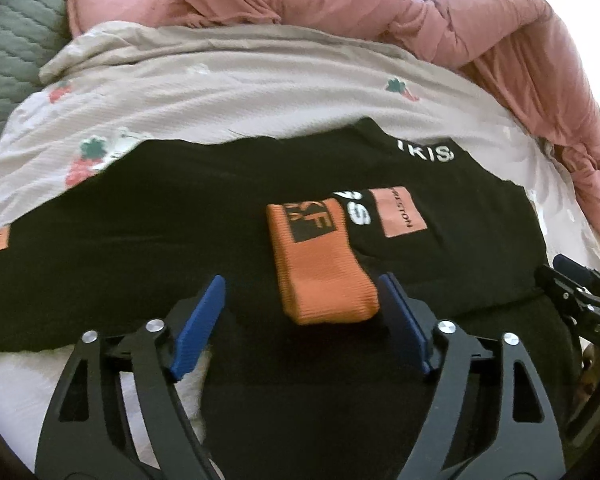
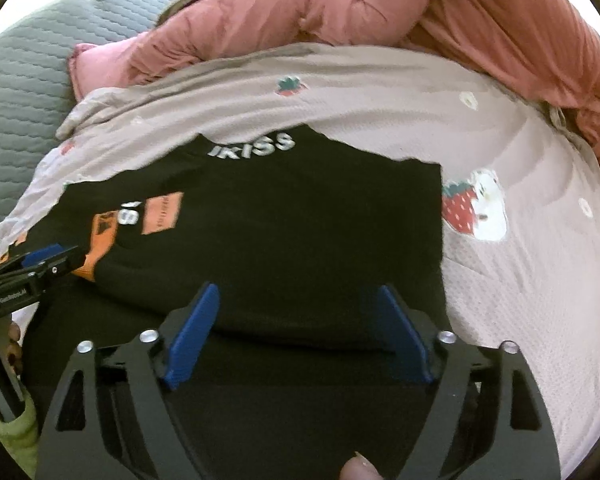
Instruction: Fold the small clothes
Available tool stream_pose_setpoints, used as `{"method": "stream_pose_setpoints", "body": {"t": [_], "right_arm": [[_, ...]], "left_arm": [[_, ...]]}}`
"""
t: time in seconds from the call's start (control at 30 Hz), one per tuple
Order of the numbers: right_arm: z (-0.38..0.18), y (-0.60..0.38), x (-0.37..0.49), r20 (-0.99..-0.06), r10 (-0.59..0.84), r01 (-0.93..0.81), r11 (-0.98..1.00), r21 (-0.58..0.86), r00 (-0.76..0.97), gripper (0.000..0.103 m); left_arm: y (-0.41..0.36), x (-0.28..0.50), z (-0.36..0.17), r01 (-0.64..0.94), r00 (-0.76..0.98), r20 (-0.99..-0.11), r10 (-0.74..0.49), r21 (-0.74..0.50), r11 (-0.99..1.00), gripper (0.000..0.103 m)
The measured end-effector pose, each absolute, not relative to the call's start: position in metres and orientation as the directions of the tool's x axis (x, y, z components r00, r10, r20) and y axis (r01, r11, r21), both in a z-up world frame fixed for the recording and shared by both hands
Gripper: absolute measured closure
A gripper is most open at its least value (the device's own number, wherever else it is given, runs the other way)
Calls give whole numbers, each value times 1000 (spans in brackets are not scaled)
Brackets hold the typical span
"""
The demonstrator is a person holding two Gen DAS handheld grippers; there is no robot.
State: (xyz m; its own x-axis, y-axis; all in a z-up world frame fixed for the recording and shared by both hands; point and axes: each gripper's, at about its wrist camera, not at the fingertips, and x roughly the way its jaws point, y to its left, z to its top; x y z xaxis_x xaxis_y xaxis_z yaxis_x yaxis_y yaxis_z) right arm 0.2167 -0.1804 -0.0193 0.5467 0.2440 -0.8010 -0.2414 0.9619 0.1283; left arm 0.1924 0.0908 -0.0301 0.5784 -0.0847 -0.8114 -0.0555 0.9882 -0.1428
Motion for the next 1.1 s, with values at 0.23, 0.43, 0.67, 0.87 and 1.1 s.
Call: {"method": "stream_pose_setpoints", "body": {"t": [0.23,0.43,0.67,0.87,1.1], "right_arm": [[3,-149,201,-759,287,-317,942,112,585,8],[12,-127,192,-741,315,-355,928,110,593,6],[20,-101,183,-731,339,-396,913,102,592,5],[26,-80,179,-726,357,-425,900,99,588,5],[33,-50,175,-715,396,-473,875,104,576,5]], "left_arm": [[109,169,-18,-112,632,-775,-17,-112,987,10],[126,155,-12,-156,658,-753,29,-98,983,10],[153,144,-5,-233,671,-735,91,-92,968,10],[178,135,-3,-301,665,-732,145,-86,950,10],[201,127,-1,-363,655,-731,191,-83,928,10]]}}
